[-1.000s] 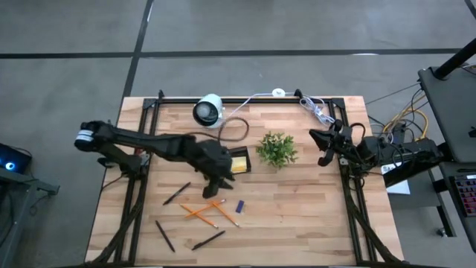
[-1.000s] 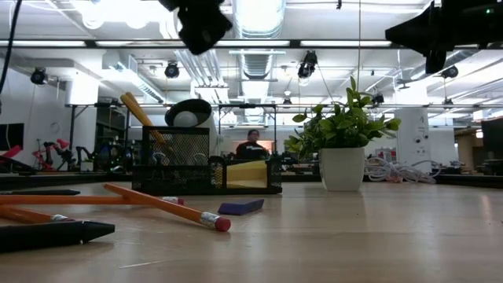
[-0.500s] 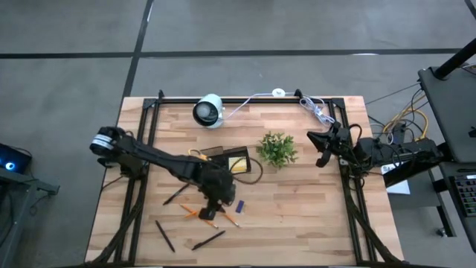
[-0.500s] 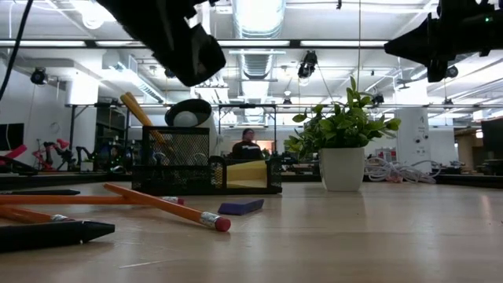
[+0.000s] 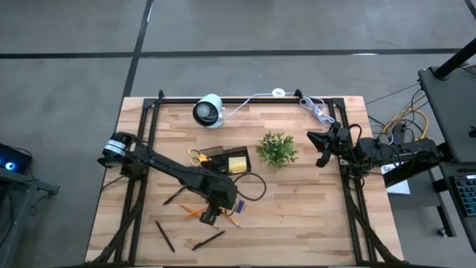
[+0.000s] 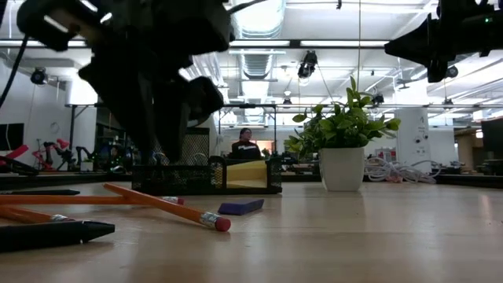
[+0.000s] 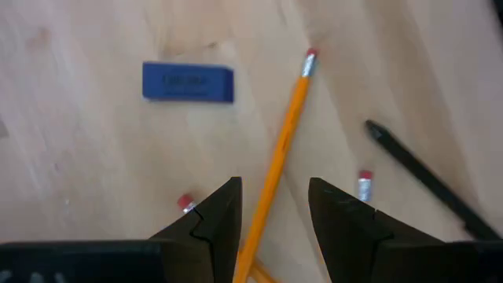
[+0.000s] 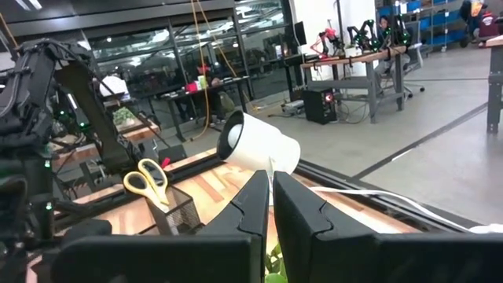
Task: Pick and place office supplies into organizer
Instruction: Put the right yellow pencil in the black desk organizer
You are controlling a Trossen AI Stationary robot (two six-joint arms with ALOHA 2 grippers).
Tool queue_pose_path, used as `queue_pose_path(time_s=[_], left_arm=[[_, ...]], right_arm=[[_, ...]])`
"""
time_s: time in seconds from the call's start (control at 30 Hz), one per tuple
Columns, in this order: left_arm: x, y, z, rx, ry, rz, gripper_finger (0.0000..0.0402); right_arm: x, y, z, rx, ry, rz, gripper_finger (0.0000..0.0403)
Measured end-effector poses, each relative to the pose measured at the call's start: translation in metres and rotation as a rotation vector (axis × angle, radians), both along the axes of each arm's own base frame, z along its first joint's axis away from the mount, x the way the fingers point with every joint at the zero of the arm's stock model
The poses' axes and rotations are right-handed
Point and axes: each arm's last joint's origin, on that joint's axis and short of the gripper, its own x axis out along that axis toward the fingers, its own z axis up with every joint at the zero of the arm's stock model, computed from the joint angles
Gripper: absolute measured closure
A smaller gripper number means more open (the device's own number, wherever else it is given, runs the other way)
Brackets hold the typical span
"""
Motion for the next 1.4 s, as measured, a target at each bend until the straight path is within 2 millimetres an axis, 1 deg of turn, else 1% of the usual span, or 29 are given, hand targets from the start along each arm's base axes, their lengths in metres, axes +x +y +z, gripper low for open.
queue_pose_path(time_s=[0.13, 0.33, 0.73, 0.83, 0.9, 1.4], left_arm=[[0.0, -0.002, -0.006, 0.009, 0.02, -0.005, 0.0269], [0.0, -0.008, -0.012, 0.037, 0.018, -0.067, 0.0269], [0.003, -0.008, -0.025, 0.086, 0.04, -0.054, 0.0269], [0.002, -0.009, -0.029, 0.102, 0.046, -0.081, 0.0269], [0.002, -0.01, -0.03, 0.108, 0.042, -0.103, 0.0269], [0.002, -0.01, -0.037, 0.126, 0.055, -0.104, 0.0269]], right_arm=[[0.0, 0.0, -0.002, 0.004, 0.019, 0.001, 0.039], [0.0, 0.0, -0.003, 0.004, 0.037, 0.001, 0.039], [0.0, 0.0, -0.003, 0.003, 0.036, 0.001, 0.039], [0.0, 0.0, -0.003, 0.003, 0.036, 0.001, 0.039], [0.0, 0.0, -0.003, 0.001, 0.038, 0.001, 0.039], [0.0, 0.0, -0.003, 0.0, 0.037, 0.001, 0.039]])
